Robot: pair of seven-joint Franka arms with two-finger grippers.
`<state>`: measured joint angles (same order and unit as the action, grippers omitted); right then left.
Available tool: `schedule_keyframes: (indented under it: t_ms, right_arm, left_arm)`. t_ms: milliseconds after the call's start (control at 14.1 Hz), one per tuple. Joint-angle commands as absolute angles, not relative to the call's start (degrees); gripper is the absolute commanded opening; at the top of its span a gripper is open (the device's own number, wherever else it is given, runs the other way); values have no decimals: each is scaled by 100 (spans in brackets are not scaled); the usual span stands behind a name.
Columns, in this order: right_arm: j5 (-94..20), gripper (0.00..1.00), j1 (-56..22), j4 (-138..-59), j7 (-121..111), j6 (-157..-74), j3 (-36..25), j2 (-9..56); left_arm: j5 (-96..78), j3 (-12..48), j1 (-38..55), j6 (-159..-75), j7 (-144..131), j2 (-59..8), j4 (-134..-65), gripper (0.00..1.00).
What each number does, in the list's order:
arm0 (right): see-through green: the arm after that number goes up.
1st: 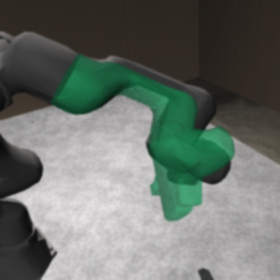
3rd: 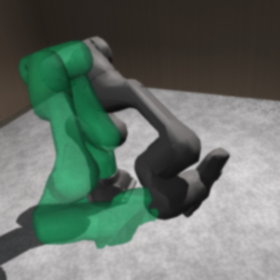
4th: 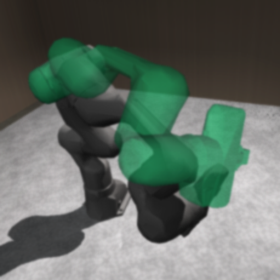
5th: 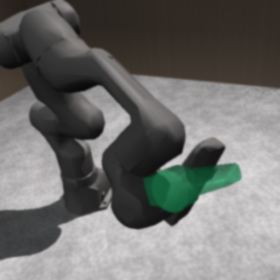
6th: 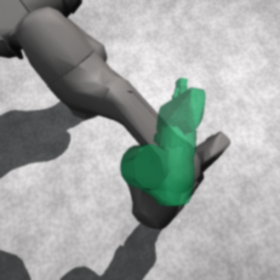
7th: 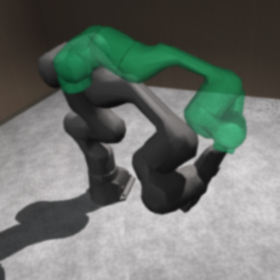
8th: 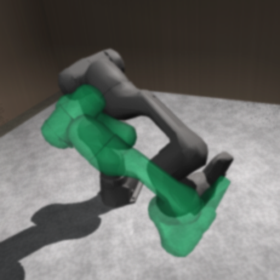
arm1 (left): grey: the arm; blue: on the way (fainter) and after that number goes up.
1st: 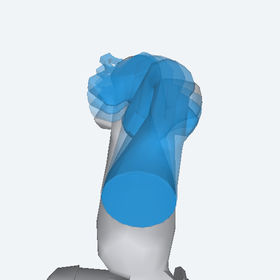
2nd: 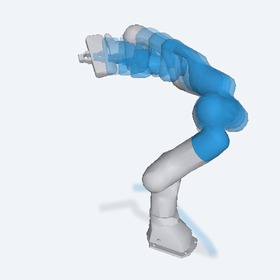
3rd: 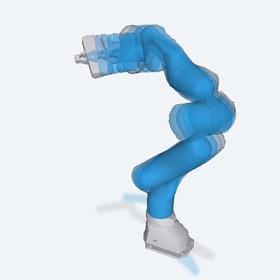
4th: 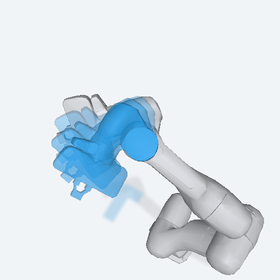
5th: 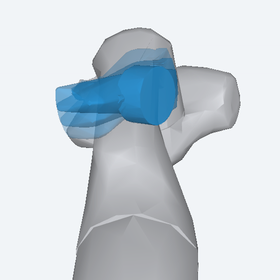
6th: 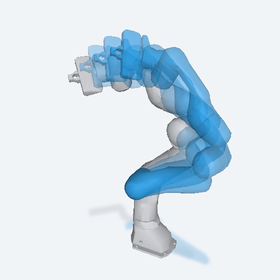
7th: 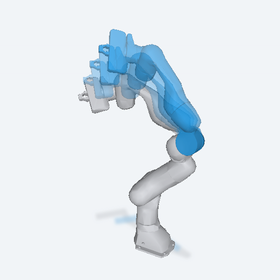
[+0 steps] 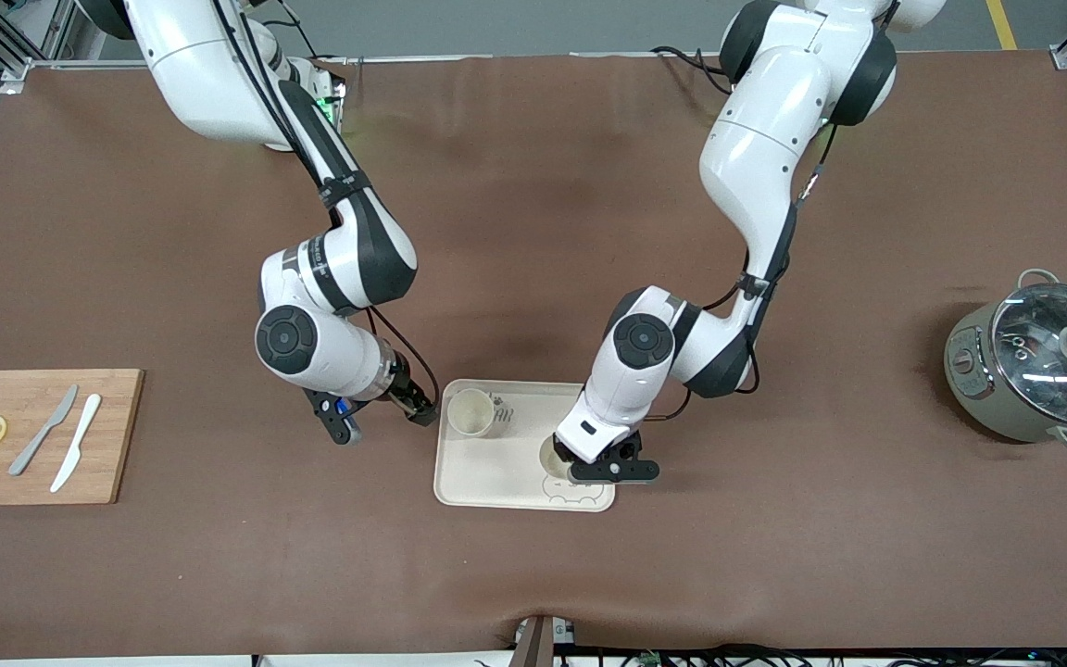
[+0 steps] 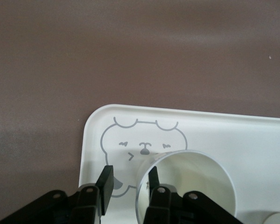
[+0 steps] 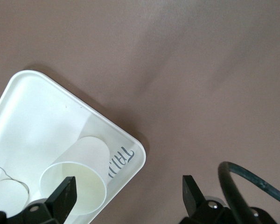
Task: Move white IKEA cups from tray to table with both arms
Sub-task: 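Reach the right gripper to the other white cup on the tray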
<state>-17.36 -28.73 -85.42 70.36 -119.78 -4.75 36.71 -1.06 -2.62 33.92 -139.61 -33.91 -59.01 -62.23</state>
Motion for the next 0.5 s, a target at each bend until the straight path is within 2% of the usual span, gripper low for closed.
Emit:
schedule_keyframes:
  t_ms: [0,142,426]
  right_arm:
    - [-1837,100,-2997,-8402,7259,-12067,-527,3806]
    - [-1837,100,-3067,-8402,7304,-12181,-527,3858]
    - [-1837,100,-3199,-8402,7496,-12540,-527,3998]
  left_arm:
    - [-158,-325,3437,-13931,-3507,-5889,-6187,16]
    - [-158,-325,3437,-13931,-3507,-5880,-6187,6]
    - [-158,-316,3410,-13922,-3507,-5862,-6187,1]
